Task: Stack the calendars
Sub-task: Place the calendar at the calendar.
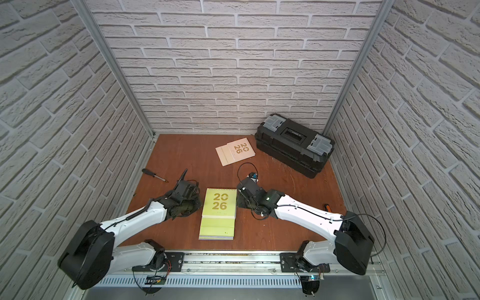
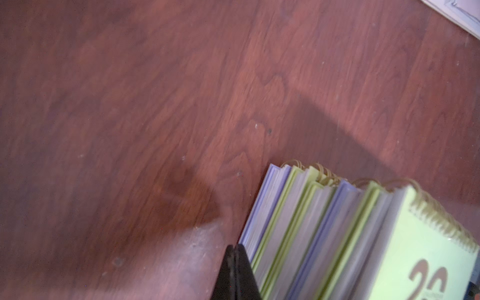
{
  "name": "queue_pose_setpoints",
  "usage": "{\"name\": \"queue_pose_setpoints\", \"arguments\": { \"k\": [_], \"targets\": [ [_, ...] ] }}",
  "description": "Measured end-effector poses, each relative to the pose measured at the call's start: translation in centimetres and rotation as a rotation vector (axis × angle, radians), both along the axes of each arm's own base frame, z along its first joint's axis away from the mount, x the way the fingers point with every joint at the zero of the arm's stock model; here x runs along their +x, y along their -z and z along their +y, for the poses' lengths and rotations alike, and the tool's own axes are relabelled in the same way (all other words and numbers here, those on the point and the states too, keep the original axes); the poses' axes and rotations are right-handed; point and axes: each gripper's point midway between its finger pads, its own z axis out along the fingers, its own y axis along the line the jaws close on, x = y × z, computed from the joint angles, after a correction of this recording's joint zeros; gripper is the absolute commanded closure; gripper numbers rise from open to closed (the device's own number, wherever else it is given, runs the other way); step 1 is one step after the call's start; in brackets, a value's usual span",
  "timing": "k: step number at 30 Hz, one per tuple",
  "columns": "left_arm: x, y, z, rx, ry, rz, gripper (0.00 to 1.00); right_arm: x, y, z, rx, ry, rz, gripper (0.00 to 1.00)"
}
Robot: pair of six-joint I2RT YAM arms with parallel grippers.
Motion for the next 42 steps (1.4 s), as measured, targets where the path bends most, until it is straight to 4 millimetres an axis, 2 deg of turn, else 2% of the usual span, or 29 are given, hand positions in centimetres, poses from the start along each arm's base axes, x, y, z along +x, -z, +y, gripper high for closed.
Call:
{"name": "queue_pose_setpoints", "arguments": {
  "k": [5, 12, 17, 25, 38, 42],
  "targets": [
    [0.0, 0.9, 0.3, 0.015, 0.001, 0.033, 1.00, 1.0, 3.5, -1.8, -0.114, -0.012, 0.118, 0.49],
    [0.4, 0.9, 0.6, 0.009, 0.002, 0.041, 1.00, 1.6, 6.4, -1.3, -0.131, -0.070, 0.205, 0.49],
    [0.6, 1.0, 0.4, -0.007, 0.004, 0.048, 1.00, 2.3, 7.7, -0.4, -0.092, -0.097, 0.234, 0.49],
    [0.5, 1.4, 0.2, -0.011, 0.014, 0.065, 1.00, 3.4, 7.6, 1.4, -0.025, -0.135, 0.223, 0.50],
    [1.0, 1.1, 0.1, -0.024, 0.012, 0.057, 1.00, 3.5, 7.7, 1.7, 0.002, -0.141, 0.234, 0.51],
    [1.4, 0.6, 0.3, -0.018, 0.015, 0.049, 1.00, 3.5, 7.8, 1.1, -0.029, -0.127, 0.233, 0.50]
  ]
}}
